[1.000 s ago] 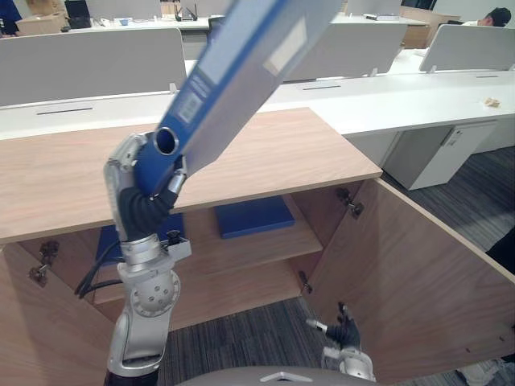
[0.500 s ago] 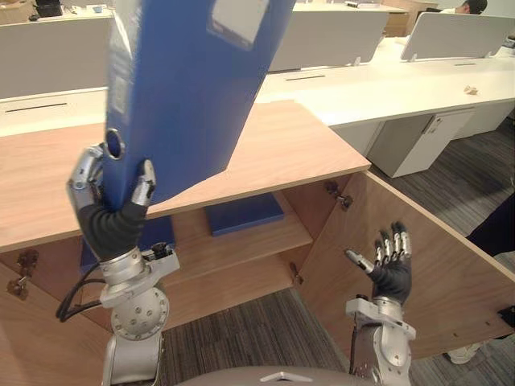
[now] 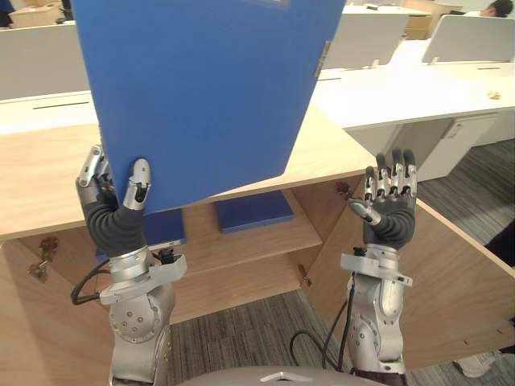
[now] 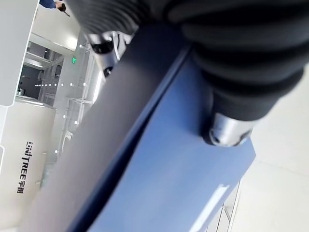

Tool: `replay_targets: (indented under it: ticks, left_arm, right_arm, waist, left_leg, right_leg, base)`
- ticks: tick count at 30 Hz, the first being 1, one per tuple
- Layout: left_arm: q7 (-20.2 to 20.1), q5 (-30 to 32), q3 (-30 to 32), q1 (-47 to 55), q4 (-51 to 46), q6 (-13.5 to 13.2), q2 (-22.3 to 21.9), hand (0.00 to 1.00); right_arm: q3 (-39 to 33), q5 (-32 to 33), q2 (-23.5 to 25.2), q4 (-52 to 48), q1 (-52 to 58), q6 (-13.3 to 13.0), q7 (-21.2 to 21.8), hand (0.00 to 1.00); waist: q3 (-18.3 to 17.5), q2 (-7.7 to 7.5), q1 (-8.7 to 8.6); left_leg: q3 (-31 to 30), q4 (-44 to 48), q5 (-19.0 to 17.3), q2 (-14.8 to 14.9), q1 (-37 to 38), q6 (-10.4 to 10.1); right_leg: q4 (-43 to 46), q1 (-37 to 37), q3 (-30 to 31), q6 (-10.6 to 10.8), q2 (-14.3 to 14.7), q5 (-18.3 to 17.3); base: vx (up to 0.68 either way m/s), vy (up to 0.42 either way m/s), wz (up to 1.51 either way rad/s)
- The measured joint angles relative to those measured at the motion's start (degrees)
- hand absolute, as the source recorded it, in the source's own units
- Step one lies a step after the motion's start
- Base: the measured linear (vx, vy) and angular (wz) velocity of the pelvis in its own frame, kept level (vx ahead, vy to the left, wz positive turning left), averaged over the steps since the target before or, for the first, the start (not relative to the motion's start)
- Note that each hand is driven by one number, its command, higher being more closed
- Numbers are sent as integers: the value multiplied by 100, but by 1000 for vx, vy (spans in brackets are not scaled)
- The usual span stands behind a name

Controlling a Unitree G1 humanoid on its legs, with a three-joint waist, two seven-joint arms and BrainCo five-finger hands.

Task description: Walk over to the cabinet, pick up the folder, carry it to the office cabinet, place the folder inside the office cabinet, then close the office cabinet door

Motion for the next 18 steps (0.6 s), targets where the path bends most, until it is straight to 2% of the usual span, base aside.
replay_targets:
  ticks: [3,12,18]
  left_arm:
    - [-166,-55,-16,1,109,-7,4,100]
    - [-457,-40,-119,15,279,-26,175,100]
    - [-624,-35,-207,15,295,-26,215,100]
  right_arm:
    - [68,326,-76,14,-204,0,194,0]
    - [253,577,-263,364,-489,79,534,0]
    - [475,577,-375,534,-660,267,740,0]
  waist:
    - [6,5,112]
    - [2,-22,202]
    - [-57,-135,291]
  left_leg:
    - [-62,-1,60,1,-30,12]
    - [-218,-6,166,3,-106,-7]
    - [-286,-4,228,13,-155,53]
  right_leg:
    - [-5,3,-49,0,-4,-1]
    - [-48,-6,-224,-6,-20,-92]
    - [-103,10,-298,4,-15,-27]
  base:
    - [-53,-16,13]
    - [-52,-9,11]
    - [0,-2,4]
